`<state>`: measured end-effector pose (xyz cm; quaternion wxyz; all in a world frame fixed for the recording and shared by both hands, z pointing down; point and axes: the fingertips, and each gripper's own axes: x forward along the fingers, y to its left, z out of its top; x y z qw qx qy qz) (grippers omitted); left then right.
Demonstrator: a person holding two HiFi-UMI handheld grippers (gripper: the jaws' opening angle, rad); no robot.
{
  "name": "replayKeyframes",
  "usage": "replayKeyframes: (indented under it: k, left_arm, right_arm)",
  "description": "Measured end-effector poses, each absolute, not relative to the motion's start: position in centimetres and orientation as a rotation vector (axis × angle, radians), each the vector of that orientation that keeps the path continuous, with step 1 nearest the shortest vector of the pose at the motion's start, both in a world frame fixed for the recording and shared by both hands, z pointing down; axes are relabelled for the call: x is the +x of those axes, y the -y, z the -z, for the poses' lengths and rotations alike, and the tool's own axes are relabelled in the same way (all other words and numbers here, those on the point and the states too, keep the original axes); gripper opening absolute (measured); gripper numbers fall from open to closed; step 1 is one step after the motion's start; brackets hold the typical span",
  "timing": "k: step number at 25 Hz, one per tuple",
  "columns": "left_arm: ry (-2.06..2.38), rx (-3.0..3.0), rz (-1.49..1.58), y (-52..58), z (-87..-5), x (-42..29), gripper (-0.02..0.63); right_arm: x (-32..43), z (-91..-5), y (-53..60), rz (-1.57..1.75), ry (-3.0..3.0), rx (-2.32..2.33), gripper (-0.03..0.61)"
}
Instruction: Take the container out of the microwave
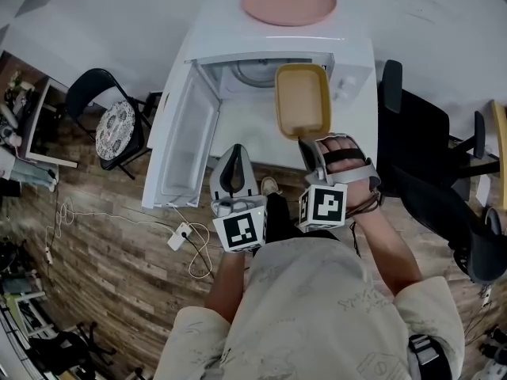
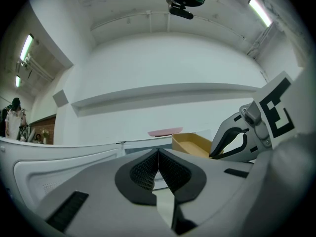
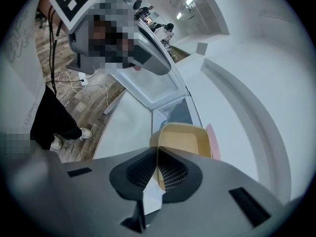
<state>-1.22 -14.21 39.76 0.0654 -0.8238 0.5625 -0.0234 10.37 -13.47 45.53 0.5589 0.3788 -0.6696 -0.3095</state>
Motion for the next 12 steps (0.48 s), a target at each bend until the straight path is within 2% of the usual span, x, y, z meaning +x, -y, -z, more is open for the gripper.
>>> replayKeyframes:
  k: [12]
  left_arm:
    - [-1.7, -2.487, 0.067, 14.33, -39.66, -1.25, 0.009]
  right_arm:
    - [10.71, -45.83, 13.14, 0.705, 1.579, 0.879, 0.026]
